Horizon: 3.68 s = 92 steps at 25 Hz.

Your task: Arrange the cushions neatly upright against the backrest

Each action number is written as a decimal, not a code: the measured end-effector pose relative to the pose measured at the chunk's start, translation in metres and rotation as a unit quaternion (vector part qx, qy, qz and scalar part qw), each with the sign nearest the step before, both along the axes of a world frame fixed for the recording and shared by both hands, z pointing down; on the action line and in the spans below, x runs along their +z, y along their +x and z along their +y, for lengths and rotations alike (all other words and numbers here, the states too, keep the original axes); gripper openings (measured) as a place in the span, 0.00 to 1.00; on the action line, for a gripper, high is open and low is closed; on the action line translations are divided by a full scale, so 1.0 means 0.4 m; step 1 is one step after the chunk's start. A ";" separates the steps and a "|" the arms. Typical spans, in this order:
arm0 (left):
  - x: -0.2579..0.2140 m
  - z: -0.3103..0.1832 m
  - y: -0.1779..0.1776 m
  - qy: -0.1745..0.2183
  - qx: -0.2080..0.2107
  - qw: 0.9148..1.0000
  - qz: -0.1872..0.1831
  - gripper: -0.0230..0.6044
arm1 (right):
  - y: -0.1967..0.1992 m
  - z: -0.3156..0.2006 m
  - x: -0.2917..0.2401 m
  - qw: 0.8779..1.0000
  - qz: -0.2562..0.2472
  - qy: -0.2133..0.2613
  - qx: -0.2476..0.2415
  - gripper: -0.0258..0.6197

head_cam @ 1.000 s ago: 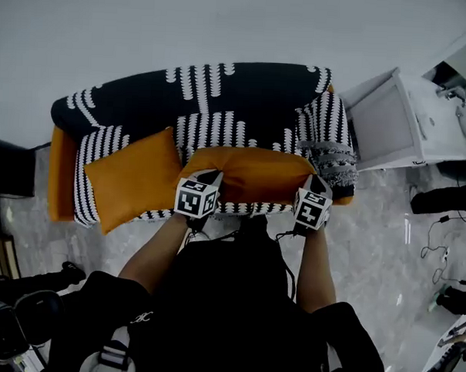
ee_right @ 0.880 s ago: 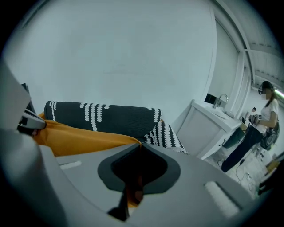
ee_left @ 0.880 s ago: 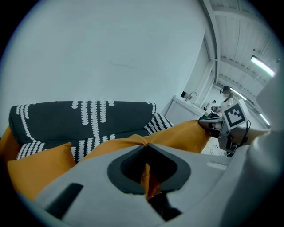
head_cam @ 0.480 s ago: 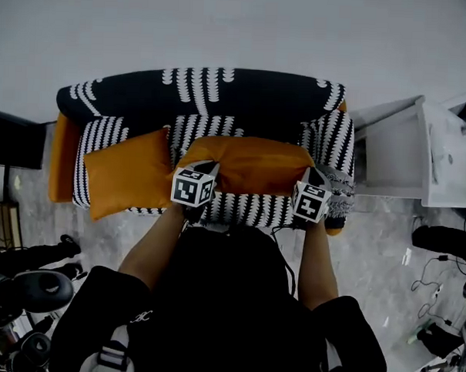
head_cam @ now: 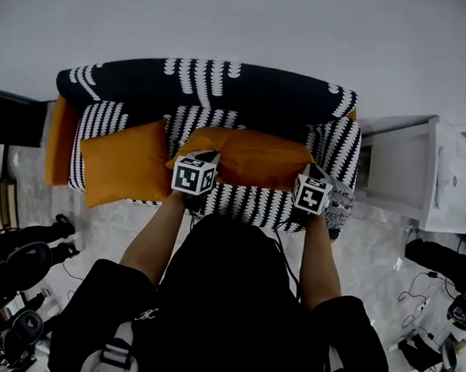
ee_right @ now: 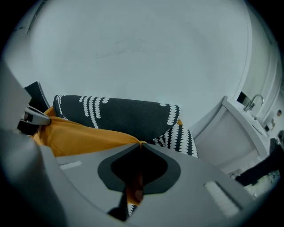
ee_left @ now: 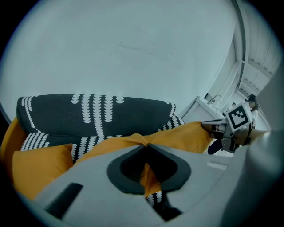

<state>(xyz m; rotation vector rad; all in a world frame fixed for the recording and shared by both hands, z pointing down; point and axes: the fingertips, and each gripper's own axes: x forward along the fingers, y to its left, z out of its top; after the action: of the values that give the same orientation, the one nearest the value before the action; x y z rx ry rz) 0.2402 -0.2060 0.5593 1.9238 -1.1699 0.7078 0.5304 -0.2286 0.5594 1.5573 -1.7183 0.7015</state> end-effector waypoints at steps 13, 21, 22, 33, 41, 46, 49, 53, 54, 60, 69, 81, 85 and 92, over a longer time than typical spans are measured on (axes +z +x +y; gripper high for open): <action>0.092 -0.119 -0.034 -0.033 0.013 0.999 0.006 0.09 | -0.034 -0.111 0.103 0.999 0.014 -0.049 0.015 0.07; 0.105 -0.269 -0.042 -0.021 0.019 1.000 0.001 0.09 | -0.037 -0.262 0.089 0.999 0.019 -0.040 0.018 0.11; 0.108 -0.286 -0.047 -0.022 0.017 1.000 -0.002 0.10 | -0.038 -0.281 0.080 0.999 0.015 -0.034 0.021 0.12; 0.126 -0.431 -0.073 -0.009 0.005 1.000 -0.019 0.12 | -0.064 -0.363 -0.086 0.994 -0.035 0.092 0.052 0.05; 0.104 -0.541 -0.098 0.038 -0.010 0.998 -0.053 0.16 | -0.082 -0.317 -0.079 0.994 -0.050 0.072 0.060 0.05; 0.051 -0.569 -0.139 0.065 -0.036 0.995 -0.064 0.21 | -0.091 -0.315 -0.087 0.993 -0.066 0.077 0.062 0.05; 0.014 -0.546 -0.153 0.068 -0.064 0.995 -0.045 0.12 | -0.109 -0.316 -0.113 0.992 -0.075 0.090 0.053 0.05; -0.057 -0.501 -0.139 0.097 -0.073 0.992 -0.028 0.05 | -0.146 -0.322 -0.163 0.989 -0.087 0.116 0.033 0.05; -0.075 -0.488 -0.129 0.103 -0.067 0.992 -0.029 0.05 | -0.156 -0.322 -0.178 0.988 -0.090 0.122 0.027 0.05; -0.227 -0.406 -0.074 0.180 -0.041 0.981 -0.056 0.05 | -0.231 -0.284 -0.292 0.981 -0.109 0.159 -0.017 0.05; -0.441 -0.243 0.004 0.248 -0.020 0.968 -0.025 0.05 | -0.326 -0.168 -0.488 0.963 -0.121 0.233 -0.064 0.05; -0.738 -0.129 0.058 0.335 -0.047 0.941 -0.018 0.05 | -0.413 -0.058 -0.778 0.923 -0.169 0.332 -0.101 0.05; -0.789 -0.125 0.050 0.346 -0.065 0.936 -0.020 0.05 | -0.418 -0.059 -0.815 0.919 -0.163 0.343 -0.105 0.05; -0.778 -0.116 0.015 0.329 -0.086 0.940 -0.028 0.04 | -0.429 -0.051 -0.809 0.920 -0.165 0.339 -0.109 0.05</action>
<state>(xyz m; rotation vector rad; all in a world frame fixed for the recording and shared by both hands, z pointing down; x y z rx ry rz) 0.2463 -0.2525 0.2483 2.2983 -1.7442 0.2859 0.3587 -0.2490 0.2359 1.7021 -2.5331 0.2612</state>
